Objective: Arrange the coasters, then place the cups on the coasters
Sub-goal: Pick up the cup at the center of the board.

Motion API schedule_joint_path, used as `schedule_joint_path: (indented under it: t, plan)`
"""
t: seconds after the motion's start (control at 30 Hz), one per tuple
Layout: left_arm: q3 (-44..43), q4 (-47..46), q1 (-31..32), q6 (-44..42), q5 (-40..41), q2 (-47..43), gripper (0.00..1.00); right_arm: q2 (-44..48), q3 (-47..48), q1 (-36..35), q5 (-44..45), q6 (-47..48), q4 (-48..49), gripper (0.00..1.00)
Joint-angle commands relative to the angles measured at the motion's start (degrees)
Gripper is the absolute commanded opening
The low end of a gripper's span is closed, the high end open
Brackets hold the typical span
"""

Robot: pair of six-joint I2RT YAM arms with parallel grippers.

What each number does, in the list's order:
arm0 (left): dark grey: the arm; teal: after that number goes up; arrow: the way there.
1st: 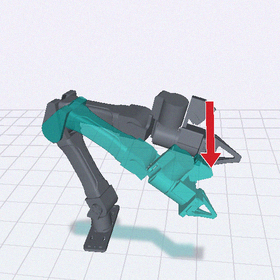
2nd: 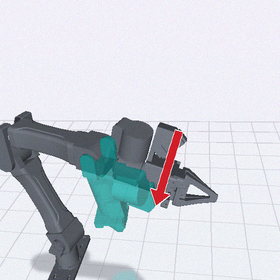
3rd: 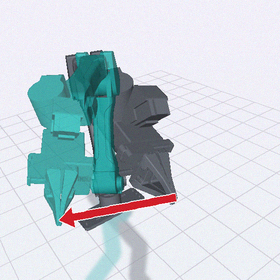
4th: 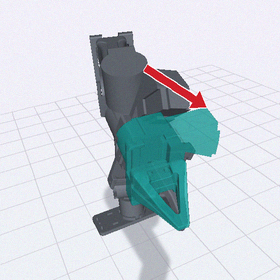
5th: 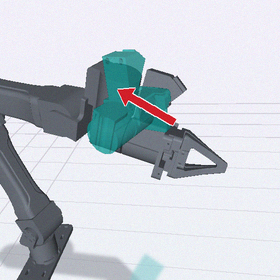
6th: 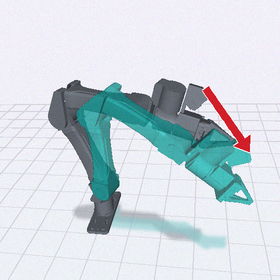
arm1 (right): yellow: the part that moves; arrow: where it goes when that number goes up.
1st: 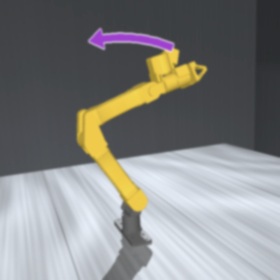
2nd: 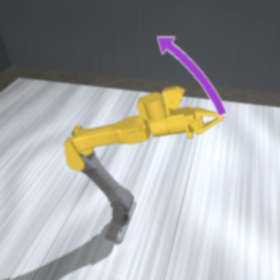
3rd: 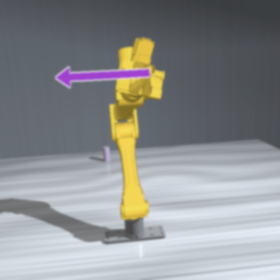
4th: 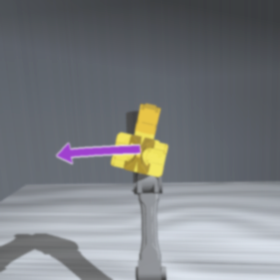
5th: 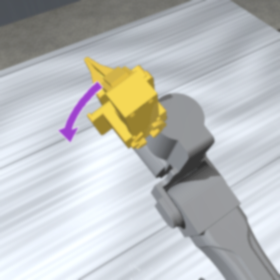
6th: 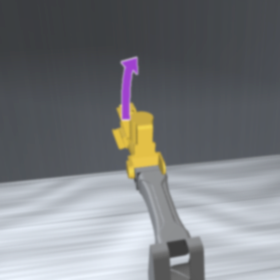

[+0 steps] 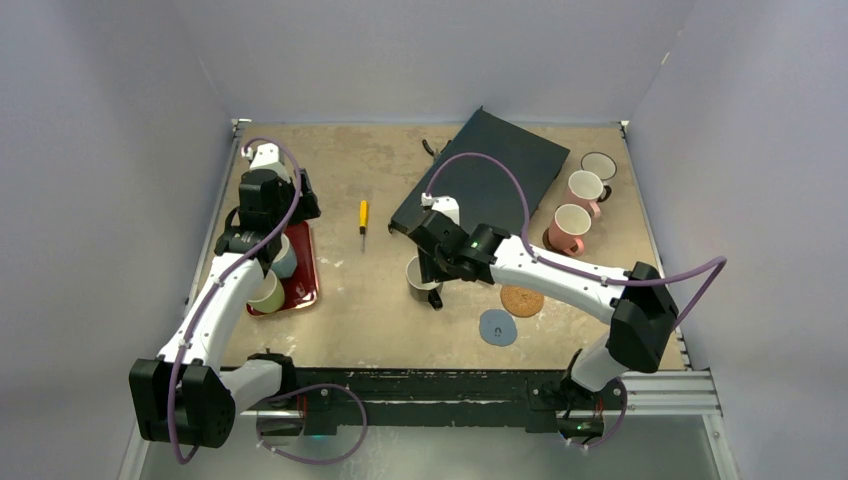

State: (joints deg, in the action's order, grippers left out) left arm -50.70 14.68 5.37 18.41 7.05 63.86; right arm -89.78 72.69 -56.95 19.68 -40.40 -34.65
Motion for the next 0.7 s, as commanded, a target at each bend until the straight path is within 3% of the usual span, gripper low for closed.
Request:
schedule_joint_path:
  t: [0.0,0.67]
  plan:
    - [0.4,-0.9,-0.1,-0.6,0.0,-1.4,0.71,-0.5,-1.4,-0.8,2.9,-4.2,-3.8,0.47]
    - [0.4,-0.8,-0.2,-0.5,-0.6,-0.2,0.71,3.0,-0.7,-0.9,6.2,-6.2,-5.2,0.49]
